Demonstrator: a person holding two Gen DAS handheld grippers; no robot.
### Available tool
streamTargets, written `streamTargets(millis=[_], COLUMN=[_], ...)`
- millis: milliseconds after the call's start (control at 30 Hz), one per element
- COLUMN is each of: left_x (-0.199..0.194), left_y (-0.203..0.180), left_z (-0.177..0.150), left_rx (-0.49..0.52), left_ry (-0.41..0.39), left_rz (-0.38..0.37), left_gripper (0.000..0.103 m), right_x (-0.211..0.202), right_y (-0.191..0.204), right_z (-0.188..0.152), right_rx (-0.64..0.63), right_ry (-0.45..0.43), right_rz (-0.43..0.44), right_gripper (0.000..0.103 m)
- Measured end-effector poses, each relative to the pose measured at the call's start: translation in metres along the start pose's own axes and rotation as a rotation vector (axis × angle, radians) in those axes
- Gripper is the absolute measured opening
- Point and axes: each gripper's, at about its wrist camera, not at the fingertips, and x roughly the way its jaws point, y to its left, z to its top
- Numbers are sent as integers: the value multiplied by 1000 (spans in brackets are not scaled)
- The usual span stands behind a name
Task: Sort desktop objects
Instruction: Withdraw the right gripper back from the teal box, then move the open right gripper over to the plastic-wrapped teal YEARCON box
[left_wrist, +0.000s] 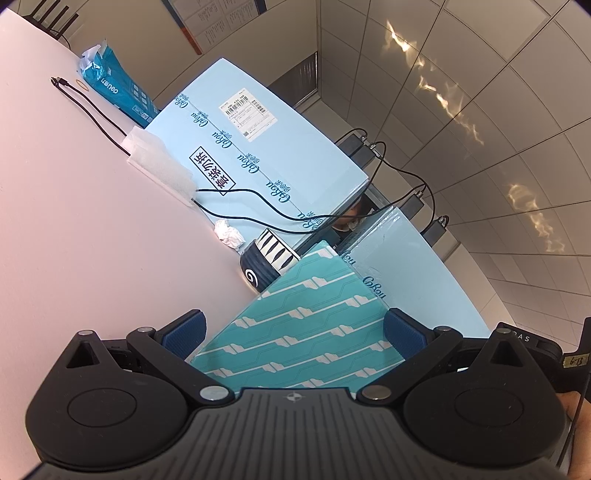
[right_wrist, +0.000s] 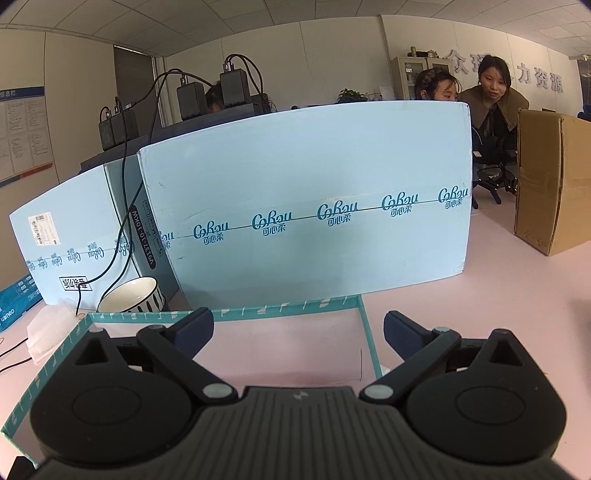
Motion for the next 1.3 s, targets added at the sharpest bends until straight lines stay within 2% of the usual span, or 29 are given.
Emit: streamTargets(millis=[633, 1300], left_x=[-1, -2], left_y=[-1, -1], left_z=[-1, -2], left_rx=[5, 13], left_ry=[-4, -8], left_rz=[4, 10], left_gripper=[103, 103], right_x=[-22, -47], right_y=[-40, -87], right_z=[0, -18], right_rx=[47, 113], right_ry=[-16, -21], right_rz=[-26, -58], right_gripper=[101, 102])
